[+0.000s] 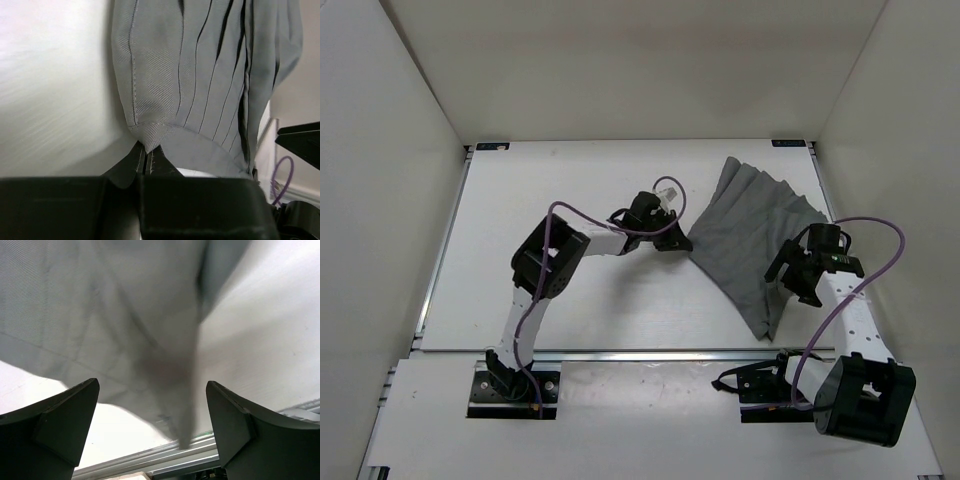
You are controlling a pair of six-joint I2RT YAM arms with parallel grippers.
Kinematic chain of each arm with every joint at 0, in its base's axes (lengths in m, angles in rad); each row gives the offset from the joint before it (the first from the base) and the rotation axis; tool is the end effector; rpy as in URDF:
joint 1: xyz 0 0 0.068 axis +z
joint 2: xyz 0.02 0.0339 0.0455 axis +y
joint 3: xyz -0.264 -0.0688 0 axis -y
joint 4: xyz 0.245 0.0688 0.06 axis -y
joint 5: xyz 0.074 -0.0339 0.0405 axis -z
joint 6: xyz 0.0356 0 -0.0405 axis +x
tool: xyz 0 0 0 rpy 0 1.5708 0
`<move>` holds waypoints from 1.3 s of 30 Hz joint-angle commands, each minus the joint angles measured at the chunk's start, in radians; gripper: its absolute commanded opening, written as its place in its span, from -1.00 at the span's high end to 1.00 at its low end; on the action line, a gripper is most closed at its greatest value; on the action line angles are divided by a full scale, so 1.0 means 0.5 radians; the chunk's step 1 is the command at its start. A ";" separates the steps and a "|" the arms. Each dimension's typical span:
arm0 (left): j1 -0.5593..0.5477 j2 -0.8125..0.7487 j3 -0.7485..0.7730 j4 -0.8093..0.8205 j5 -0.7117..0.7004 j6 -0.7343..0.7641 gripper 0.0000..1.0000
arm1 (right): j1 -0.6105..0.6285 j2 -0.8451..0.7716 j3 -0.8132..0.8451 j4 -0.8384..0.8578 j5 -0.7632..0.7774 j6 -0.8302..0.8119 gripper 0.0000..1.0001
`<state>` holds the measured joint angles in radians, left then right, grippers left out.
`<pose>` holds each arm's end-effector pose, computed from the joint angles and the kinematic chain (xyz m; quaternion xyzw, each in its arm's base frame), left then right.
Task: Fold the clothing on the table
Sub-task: Move the skirt to the center of the board
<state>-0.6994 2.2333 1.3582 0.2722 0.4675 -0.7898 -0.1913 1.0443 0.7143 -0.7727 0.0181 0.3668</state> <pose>0.3513 -0.3165 0.1121 0.0688 0.8651 -0.4575 0.1939 0.1845 -0.0364 0.2213 0.2699 0.9345 0.0116 0.2318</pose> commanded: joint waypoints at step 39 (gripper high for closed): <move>0.233 -2.350 -1.590 -1.320 -0.561 0.561 1.00 | 1.036 1.501 1.129 0.766 -0.389 0.156 0.73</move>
<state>-0.5991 1.0927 0.5762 -0.3569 0.1905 -0.5266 0.3313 1.7523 1.1244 -0.4320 -0.1959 0.4686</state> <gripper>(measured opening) 0.068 0.148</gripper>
